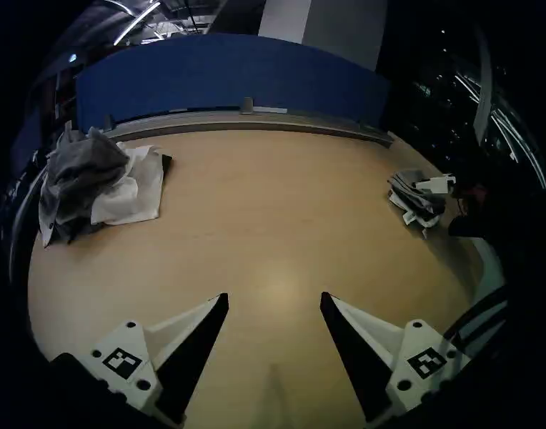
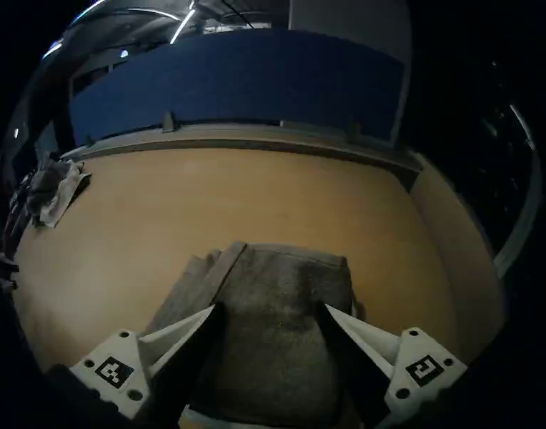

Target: Fold towel

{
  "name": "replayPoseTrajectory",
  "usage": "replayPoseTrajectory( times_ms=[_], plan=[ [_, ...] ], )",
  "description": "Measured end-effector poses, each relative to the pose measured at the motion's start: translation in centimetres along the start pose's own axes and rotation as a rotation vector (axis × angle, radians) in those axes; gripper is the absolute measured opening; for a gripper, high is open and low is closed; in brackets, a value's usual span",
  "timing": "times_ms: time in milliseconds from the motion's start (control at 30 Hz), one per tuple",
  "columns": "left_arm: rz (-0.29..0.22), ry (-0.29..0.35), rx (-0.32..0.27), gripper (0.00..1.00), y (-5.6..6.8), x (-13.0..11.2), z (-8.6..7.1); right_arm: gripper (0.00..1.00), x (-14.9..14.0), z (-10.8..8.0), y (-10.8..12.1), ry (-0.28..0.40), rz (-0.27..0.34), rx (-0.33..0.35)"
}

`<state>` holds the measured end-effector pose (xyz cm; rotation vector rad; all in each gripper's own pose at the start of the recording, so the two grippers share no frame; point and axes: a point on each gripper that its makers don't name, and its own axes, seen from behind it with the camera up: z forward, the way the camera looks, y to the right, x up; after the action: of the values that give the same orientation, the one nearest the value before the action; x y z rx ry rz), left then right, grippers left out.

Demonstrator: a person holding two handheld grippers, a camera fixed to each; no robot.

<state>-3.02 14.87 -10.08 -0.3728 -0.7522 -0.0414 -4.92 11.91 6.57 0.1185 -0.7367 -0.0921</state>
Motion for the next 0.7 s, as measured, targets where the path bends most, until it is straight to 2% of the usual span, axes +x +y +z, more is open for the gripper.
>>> replayPoseTrajectory(
  times_ms=[200, 400, 567, 700],
  plan=[
    [0.000, 0.005, -0.001, 0.96, 0.1, 0.3, -0.1, 1.00, 1.1, -2.4, -0.5, 0.062, -0.005, -0.010],
    [0.002, 0.011, -0.006, 0.96, 0.3, 0.7, -0.1, 1.00, 0.3, -4.4, -0.8, 0.087, 0.004, -0.027],
    [0.006, 0.013, -0.010, 0.96, 0.6, 0.9, 0.0, 1.00, -0.9, -5.3, -1.2, 0.087, 0.024, -0.024],
    [0.009, 0.013, -0.012, 0.96, 0.8, 0.8, -0.1, 1.00, -2.6, -5.2, -1.1, 0.059, 0.023, -0.027]
  ],
)
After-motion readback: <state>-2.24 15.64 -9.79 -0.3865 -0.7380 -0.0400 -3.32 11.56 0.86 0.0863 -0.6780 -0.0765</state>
